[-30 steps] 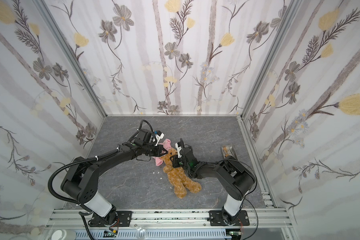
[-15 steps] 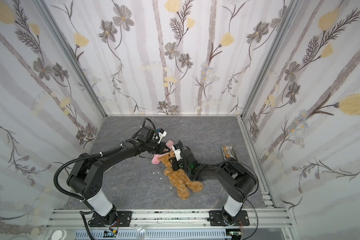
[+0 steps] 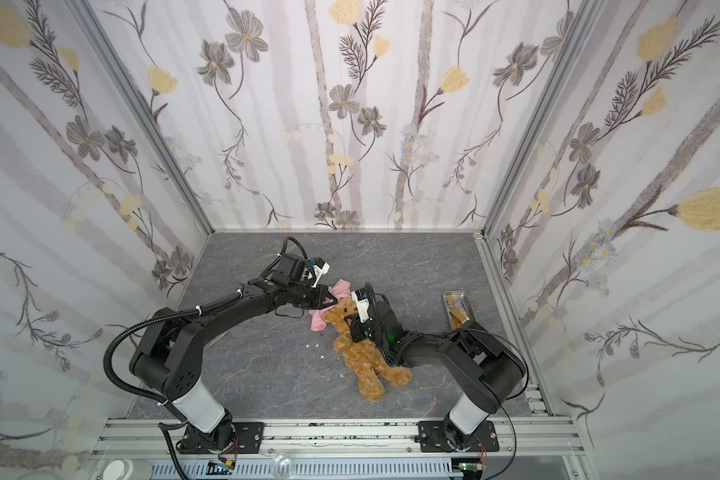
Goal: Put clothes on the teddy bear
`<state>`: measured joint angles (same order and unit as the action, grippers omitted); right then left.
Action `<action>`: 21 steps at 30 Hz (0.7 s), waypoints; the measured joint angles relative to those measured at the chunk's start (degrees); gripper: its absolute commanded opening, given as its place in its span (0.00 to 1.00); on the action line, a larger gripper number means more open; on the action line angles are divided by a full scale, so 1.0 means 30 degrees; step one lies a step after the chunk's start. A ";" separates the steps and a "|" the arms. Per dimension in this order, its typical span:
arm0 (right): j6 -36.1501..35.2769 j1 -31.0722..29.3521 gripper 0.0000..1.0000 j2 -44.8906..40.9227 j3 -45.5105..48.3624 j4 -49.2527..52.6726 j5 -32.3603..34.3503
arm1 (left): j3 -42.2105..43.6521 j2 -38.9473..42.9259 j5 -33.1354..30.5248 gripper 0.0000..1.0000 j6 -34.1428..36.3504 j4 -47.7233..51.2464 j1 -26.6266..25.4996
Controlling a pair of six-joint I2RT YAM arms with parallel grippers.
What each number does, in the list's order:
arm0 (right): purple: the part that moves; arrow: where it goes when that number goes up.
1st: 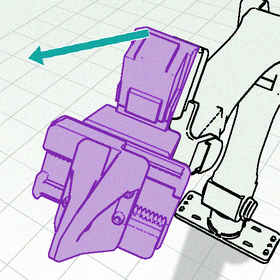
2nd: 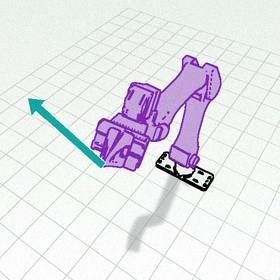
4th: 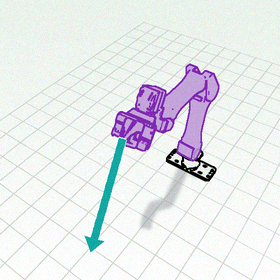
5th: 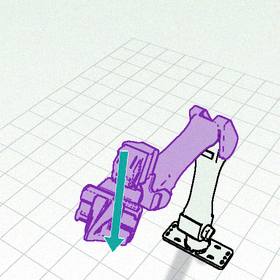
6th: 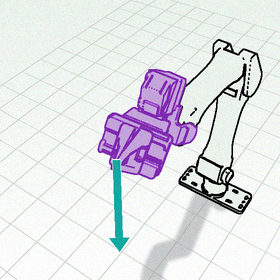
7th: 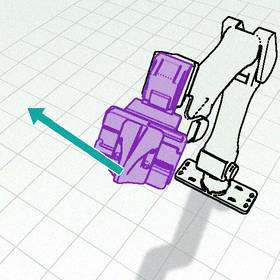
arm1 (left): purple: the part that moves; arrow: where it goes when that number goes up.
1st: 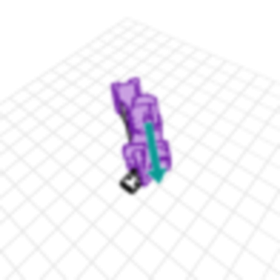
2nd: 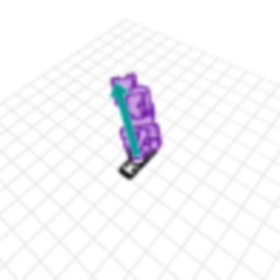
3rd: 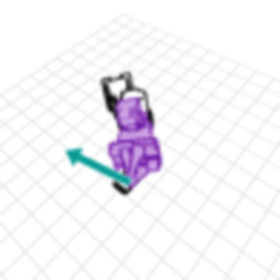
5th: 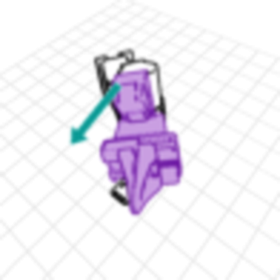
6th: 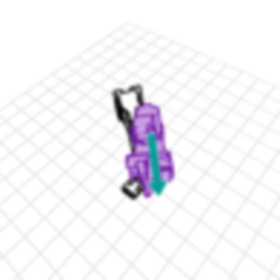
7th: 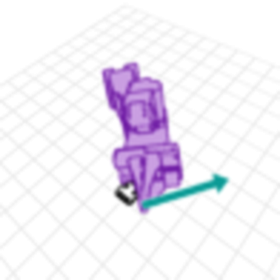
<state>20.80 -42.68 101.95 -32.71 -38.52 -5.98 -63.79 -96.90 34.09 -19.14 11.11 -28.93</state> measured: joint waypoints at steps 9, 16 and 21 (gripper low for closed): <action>0.2040 -0.0036 0.09 -0.0248 -0.0219 0.0794 0.2120 | 0.0015 -0.0007 -0.0102 0.00 0.0503 0.0073 -0.0015; 0.3264 -0.0022 0.08 -0.0248 -0.0576 0.1253 0.3133 | 0.0051 -0.0073 -0.0138 0.00 0.0823 0.0102 -0.0015; 0.3927 -0.0022 0.07 -0.0168 -0.1195 0.2011 0.3614 | 0.0051 -0.0095 -0.0131 0.00 0.0889 0.0117 -0.0015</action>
<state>32.58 -42.74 101.45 -36.29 -32.49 4.86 -63.64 -97.19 33.69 -16.47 11.46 -28.97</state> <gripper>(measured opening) 0.173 0.051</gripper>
